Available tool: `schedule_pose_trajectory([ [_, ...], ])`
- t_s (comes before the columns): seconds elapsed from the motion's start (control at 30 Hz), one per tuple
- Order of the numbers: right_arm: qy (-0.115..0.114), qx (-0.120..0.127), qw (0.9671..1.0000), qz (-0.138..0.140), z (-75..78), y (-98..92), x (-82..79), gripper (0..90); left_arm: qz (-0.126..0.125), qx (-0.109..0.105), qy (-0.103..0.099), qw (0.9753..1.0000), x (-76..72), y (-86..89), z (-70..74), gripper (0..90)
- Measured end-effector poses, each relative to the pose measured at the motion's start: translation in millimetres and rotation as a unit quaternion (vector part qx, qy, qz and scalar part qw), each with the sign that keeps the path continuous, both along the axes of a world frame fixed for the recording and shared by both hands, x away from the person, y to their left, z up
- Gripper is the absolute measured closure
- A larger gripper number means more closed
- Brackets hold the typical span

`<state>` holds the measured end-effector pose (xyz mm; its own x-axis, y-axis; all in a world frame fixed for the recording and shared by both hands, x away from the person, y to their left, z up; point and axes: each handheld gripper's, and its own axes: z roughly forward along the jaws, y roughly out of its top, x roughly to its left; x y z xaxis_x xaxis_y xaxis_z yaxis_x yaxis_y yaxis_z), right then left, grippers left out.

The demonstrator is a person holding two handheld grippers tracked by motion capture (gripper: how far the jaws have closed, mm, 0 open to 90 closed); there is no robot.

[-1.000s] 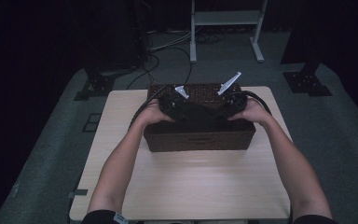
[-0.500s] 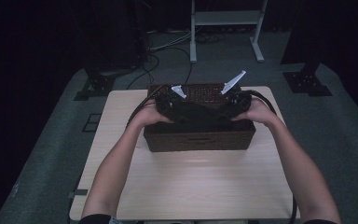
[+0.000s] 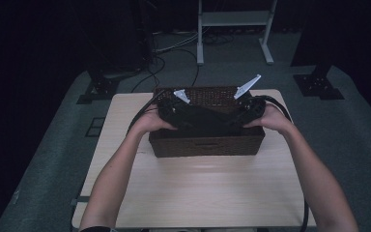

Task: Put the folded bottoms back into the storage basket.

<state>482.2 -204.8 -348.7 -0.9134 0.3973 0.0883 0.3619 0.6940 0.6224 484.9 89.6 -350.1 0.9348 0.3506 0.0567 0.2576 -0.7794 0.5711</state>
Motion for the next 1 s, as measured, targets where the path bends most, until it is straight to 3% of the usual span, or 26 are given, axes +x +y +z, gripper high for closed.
schedule_pose_trajectory([
  [0.33,-0.009,0.015,0.9998,-0.004,8.0,-4.3,-8.8,35.0,-0.008,-0.011,-0.004,0.9999,-10.2,2.9,4.9,27.3],
  [1.0,-0.02,0.019,0.9996,-0.005,9.9,-15.6,-30.5,30.4,-0.006,-0.024,-0.009,0.9997,-30.6,13.6,7.6,21.7],
])
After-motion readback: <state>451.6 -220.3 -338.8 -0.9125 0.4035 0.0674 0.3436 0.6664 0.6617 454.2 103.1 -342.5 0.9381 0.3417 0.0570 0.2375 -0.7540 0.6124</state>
